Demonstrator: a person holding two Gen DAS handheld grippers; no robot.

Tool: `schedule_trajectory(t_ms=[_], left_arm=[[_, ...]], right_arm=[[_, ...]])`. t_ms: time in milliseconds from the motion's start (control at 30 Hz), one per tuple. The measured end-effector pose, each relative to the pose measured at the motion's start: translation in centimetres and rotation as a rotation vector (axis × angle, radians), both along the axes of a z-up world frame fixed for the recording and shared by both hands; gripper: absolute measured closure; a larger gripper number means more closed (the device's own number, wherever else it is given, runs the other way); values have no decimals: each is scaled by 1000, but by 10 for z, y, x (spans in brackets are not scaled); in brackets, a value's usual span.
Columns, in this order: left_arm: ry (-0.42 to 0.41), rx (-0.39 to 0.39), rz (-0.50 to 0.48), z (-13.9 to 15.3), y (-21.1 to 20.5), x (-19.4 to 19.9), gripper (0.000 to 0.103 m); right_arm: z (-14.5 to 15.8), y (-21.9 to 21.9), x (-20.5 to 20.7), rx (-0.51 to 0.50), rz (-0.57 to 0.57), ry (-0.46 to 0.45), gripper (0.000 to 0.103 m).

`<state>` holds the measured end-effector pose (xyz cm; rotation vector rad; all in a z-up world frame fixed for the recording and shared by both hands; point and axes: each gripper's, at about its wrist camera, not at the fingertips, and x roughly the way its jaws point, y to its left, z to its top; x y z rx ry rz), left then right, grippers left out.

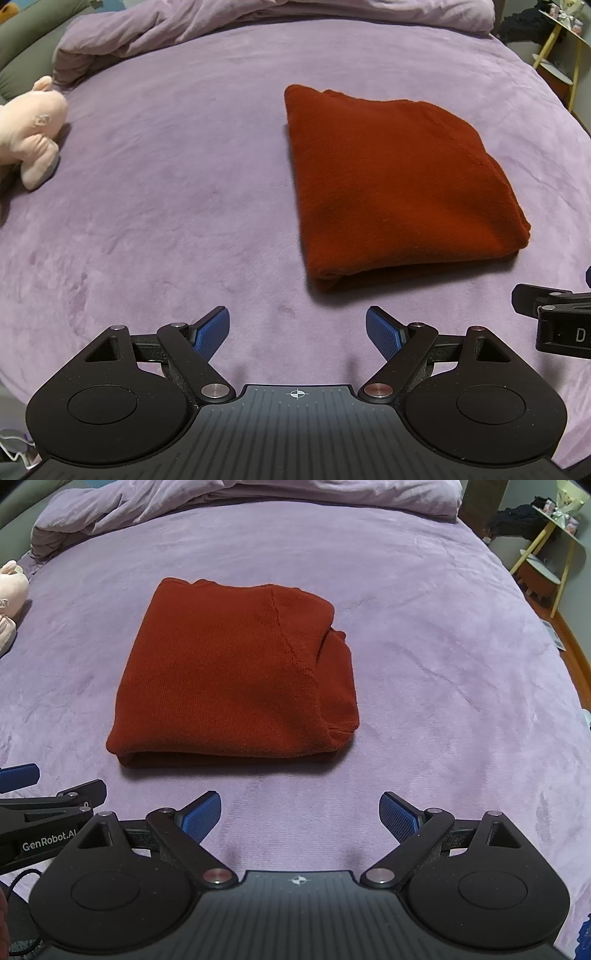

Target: Fold small clothes

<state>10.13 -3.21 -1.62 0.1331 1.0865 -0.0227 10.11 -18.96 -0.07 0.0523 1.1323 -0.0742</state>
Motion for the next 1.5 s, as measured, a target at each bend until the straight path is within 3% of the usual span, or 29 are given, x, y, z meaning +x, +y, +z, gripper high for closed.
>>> schedule_trajectory(t_ms=[1500], left_arm=[[0, -14, -10, 4, -5, -1, 17]], right_arm=[[-1, -6, -3, 15, -9, 0, 10]])
